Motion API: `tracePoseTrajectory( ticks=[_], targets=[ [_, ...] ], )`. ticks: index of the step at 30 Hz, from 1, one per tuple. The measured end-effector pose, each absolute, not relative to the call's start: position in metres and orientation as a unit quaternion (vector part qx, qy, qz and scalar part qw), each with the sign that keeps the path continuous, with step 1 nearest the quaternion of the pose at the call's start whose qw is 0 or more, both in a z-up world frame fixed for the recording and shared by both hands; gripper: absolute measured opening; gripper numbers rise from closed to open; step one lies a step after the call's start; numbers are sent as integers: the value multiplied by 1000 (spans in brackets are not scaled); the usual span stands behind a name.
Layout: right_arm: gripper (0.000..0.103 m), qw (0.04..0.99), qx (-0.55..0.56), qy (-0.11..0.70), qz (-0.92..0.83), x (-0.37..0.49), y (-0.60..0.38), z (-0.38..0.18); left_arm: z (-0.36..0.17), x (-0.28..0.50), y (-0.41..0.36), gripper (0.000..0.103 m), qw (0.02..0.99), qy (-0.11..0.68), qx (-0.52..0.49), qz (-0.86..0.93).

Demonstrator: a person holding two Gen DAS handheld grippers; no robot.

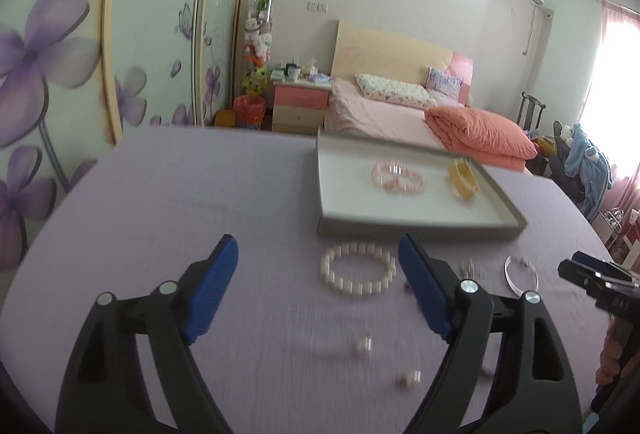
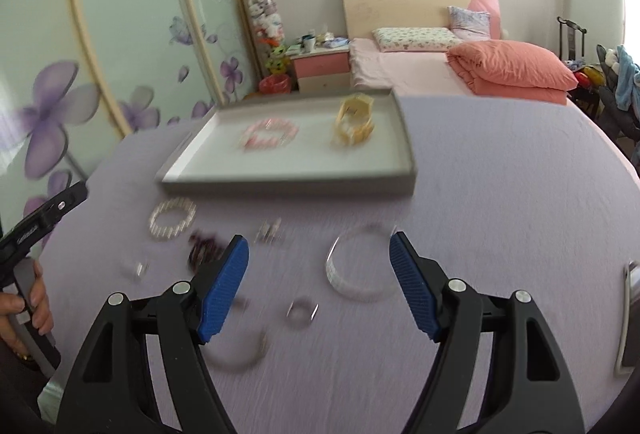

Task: Organize jewelry
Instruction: 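Grasp the silver cuff with the right tool, then lift the silver cuff with the right tool while the left tool grasps a pearl earring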

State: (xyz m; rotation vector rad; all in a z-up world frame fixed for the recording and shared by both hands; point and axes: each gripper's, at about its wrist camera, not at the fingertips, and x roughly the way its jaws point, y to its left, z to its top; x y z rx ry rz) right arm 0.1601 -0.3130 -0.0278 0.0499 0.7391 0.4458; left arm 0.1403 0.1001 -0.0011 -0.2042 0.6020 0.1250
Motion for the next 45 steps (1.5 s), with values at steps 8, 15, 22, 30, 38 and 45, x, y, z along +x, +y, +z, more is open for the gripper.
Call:
tracePoseTrajectory(
  ticks=[8, 15, 22, 30, 38, 45],
  targets=[
    [74, 890, 22, 394, 229, 100, -290, -64, -20, 113, 90, 82, 946, 308, -81, 56],
    [74, 886, 0, 415, 209, 86, -262, -82, -24, 102, 87, 82, 947, 306, -80, 47],
    [75, 891, -15, 421, 168, 91, -246, -87, -26, 100, 91, 82, 946, 309, -85, 48],
    [65, 896, -31, 420, 139, 102, -230, -88, -27, 101, 96, 83, 944, 312, -87, 54],
    [64, 897, -33, 412, 160, 99, -243, -89, -34, 104, 92, 83, 940, 328, -76, 50],
    [64, 902, -16, 398, 167, 95, -265, -81, -42, 116, 80, 83, 935, 346, -62, 47]
  ],
)
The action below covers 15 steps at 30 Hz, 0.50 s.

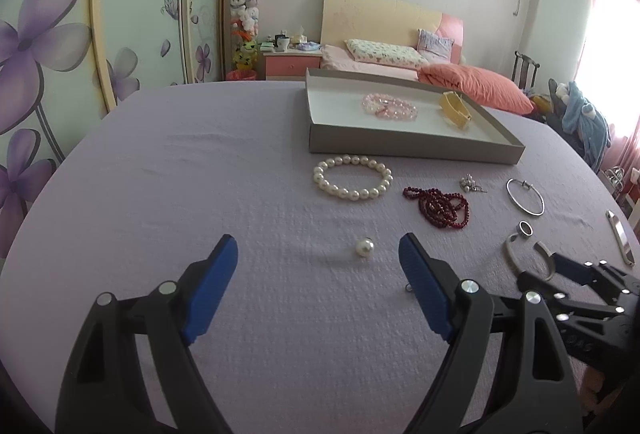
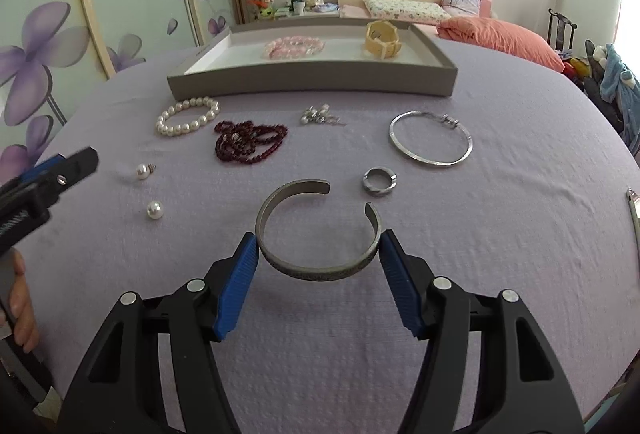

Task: Organize jewelry
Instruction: 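Lift the silver cuff with the right tool while the left tool grasps a pearl earring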

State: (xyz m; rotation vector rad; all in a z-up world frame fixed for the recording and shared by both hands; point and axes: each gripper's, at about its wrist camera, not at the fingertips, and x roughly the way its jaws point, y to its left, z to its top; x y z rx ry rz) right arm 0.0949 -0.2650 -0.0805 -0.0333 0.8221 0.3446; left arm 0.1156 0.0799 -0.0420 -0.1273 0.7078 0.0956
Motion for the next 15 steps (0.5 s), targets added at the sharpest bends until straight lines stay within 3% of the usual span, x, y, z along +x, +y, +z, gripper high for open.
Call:
tracePoseTrajectory(
  ticks=[3, 7, 15],
  targets=[
    [64, 903, -9, 394, 172, 96, -270, -75, -48, 124, 72, 81, 930, 361, -52, 46],
    [64, 904, -1, 389, 177, 98, -274, -70, -57, 139, 59, 64, 921, 386, -33, 46],
    [64, 901, 7, 391, 186, 103, -275, -68, -70, 159, 50, 46, 904, 423, -44, 38]
  ],
)
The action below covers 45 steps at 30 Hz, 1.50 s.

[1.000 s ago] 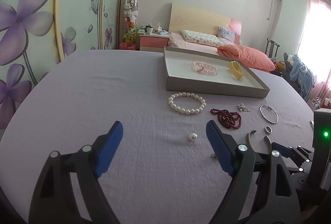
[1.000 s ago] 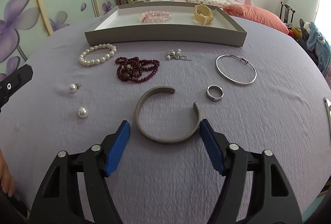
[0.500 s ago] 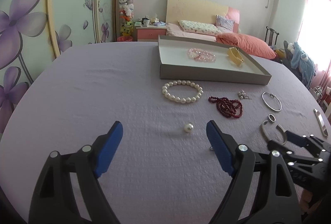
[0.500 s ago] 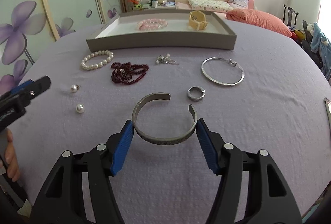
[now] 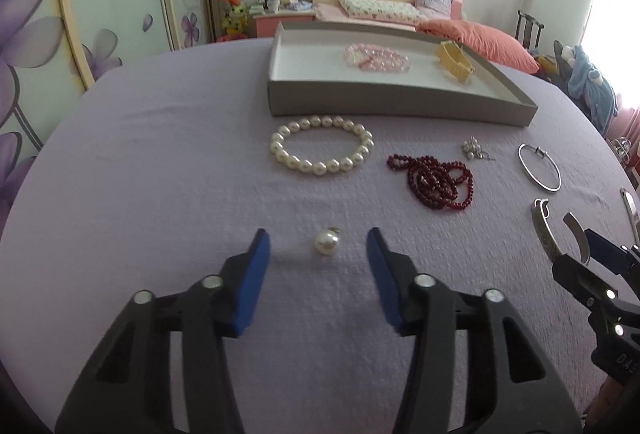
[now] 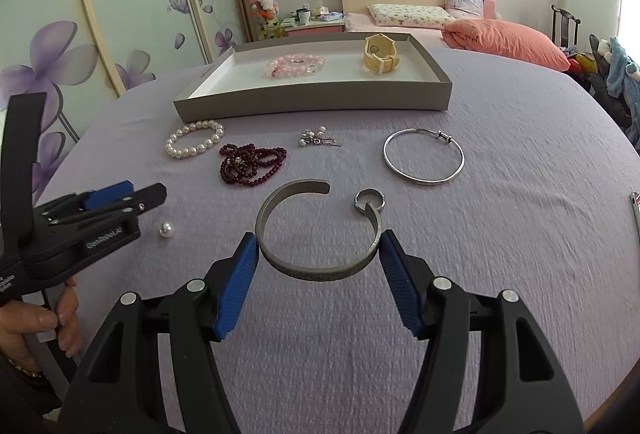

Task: Organize jewelry
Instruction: 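Lift the silver cuff with the right tool while the left tool grasps a pearl earring, then carry the cuff and pearl earring into the tray with both tools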

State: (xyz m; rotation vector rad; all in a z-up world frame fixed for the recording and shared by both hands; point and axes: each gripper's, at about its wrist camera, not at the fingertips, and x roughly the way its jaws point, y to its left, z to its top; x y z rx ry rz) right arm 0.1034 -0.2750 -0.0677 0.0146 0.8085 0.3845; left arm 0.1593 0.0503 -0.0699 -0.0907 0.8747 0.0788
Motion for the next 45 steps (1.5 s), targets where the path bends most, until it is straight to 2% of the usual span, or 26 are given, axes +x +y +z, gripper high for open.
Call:
tracePoseTrajectory(
  ticks=[4, 6, 8, 9, 19, 31, 45],
  targets=[
    [64, 900, 11, 392, 187, 107, -276, -67, -72, 166, 50, 35, 900, 431, -48, 38],
    [64, 900, 13, 392, 188, 108, -277, -66, -72, 167, 50, 28, 900, 431, -47, 39],
    [64, 900, 15, 393, 189, 109, -279, -66, -72, 167, 49, 16, 900, 432, -45, 40],
    [64, 900, 16, 393, 188, 109, -279, -66, -72, 167, 49, 14, 900, 432, -45, 40],
    [64, 902, 19, 386, 191, 109, -282, -63, -68, 161, 57, 13, 903, 423, -53, 50],
    [64, 911, 10, 366, 188, 117, -287, -48, -29, 149, 76, 13, 922, 375, -72, 62],
    [64, 921, -1, 345, 179, 134, -296, -31, -9, 156, 62, 13, 931, 355, -67, 47]
  ],
)
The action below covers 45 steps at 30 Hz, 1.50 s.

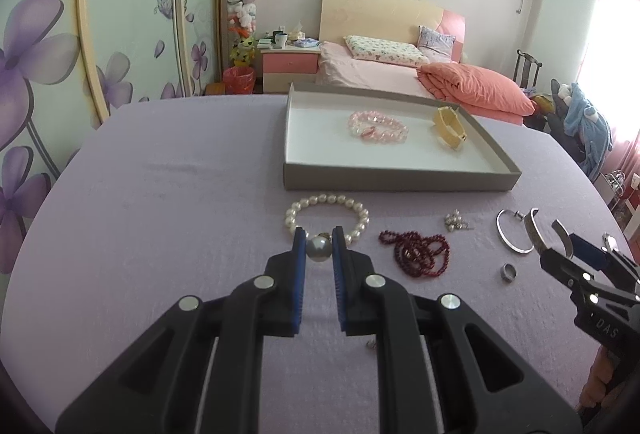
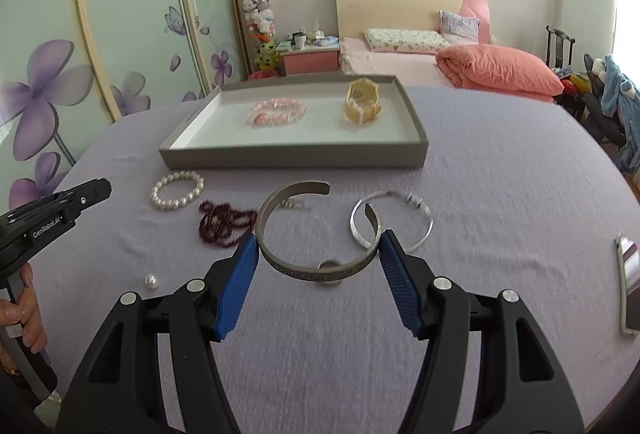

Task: Organize jewelry
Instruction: 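Carry the cuff and pearl earring into the tray with both tools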

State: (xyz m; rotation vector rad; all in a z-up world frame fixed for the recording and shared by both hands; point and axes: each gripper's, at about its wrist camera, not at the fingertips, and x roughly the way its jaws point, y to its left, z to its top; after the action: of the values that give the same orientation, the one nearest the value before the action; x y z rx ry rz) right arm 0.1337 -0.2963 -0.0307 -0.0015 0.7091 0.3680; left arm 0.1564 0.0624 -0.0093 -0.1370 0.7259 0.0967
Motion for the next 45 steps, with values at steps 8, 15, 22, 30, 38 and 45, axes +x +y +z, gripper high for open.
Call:
tracePoseTrajectory(
  ticks=[8, 15, 22, 30, 38, 45],
  targets=[
    [64, 939, -15, 300, 165, 172, -301, 8, 16, 186, 59, 13, 942, 324, -75, 36],
    [64, 948, -13, 266, 177, 230, -292, 33, 36, 241, 56, 13, 946, 310, -90, 22],
    [64, 927, -14, 305, 219, 300, -263, 14, 32, 308, 56, 13, 944, 315, -93, 24],
    [64, 899, -48, 373, 227, 346, -230, -36, 8, 358, 55, 13, 932, 348, -98, 28],
    [65, 898, -63, 382, 211, 359, -222, -50, -4, 378, 53, 13, 929, 357, -90, 28],
    [81, 904, -54, 362, 220, 351, -239, -41, -11, 382, 49, 13, 927, 364, -89, 26]
  ],
)
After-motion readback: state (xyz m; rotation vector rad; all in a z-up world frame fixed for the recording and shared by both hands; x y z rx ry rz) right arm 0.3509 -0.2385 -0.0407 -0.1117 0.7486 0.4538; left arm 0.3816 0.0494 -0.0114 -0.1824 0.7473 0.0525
